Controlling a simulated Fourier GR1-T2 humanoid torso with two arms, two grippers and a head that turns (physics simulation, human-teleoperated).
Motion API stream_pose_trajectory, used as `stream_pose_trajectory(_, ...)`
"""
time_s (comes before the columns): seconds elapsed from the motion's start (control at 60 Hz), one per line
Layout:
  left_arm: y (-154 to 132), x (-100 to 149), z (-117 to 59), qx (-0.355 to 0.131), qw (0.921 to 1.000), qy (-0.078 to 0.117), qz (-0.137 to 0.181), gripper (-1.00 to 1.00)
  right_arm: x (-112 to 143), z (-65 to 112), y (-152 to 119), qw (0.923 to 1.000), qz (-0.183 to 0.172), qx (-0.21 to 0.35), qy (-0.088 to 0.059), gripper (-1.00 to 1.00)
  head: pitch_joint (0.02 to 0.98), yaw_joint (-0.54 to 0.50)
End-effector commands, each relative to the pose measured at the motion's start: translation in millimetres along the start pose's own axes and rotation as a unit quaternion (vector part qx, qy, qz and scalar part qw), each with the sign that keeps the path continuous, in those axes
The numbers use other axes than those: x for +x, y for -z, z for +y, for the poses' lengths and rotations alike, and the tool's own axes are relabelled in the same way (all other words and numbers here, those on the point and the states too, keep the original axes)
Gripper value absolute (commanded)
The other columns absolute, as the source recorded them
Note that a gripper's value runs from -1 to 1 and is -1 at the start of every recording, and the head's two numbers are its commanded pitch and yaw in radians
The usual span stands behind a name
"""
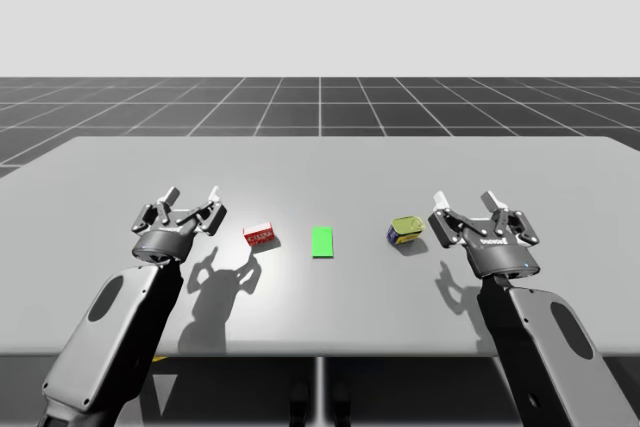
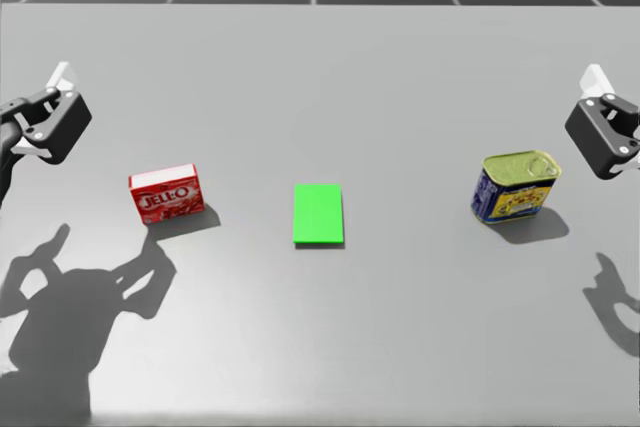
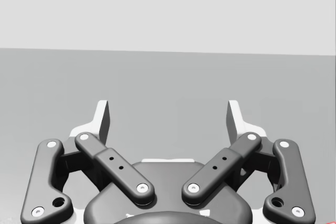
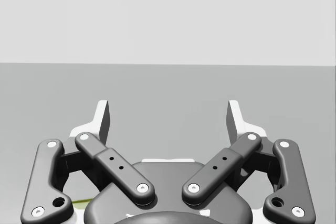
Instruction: Look at the card. If it is red, pick the object on the left. If it is green, pick the object on the right.
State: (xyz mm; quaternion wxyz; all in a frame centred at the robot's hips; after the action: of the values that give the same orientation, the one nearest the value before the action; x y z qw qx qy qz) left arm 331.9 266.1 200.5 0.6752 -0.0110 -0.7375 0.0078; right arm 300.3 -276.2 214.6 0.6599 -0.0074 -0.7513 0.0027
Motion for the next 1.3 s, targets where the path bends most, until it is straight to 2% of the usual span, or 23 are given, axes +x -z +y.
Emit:
stream_pose_trajectory(0.017,1.2,-0.7,-0.6,-0.001,1.0,0.001,0.001,-1.0,0.5,-0.6,0.1,1.0,0.0,-0.001,-0.001,-1.0,0.842,-0.01)
stream_pose_trajectory(0.45,0.3,-0.4,-1.4,-0.002,1.0,0.003,0.0,-1.0,0.9,-0.8,0.3,1.0,-0.001,-0.001,-0.003,-1.0,0.841,-0.03)
stream_pose_trajectory(0.833,-0.4,0.0,-4.1,-0.006,1.0,0.004,-0.002,-1.0,-0.2,0.4,0.4,1.0,-0.001,0.001,-0.006,-1.0,0.8,-0.24)
stream_pose_trajectory(1.0,0.1,-1.1,-5.4,-0.008,0.9999,0.005,-0.002,-1.0,-0.7,0.7,0.5,1.0,0.0,0.002,-0.007,-1.0,0.81,-0.34)
stream_pose_trajectory(1.3,-0.1,-2.7,-6.5,-0.01,0.9999,0.006,0.0,-1.0,-1.5,2.2,0.6,1.0,0.006,0.006,0.0,-1.0,0.795,-0.36)
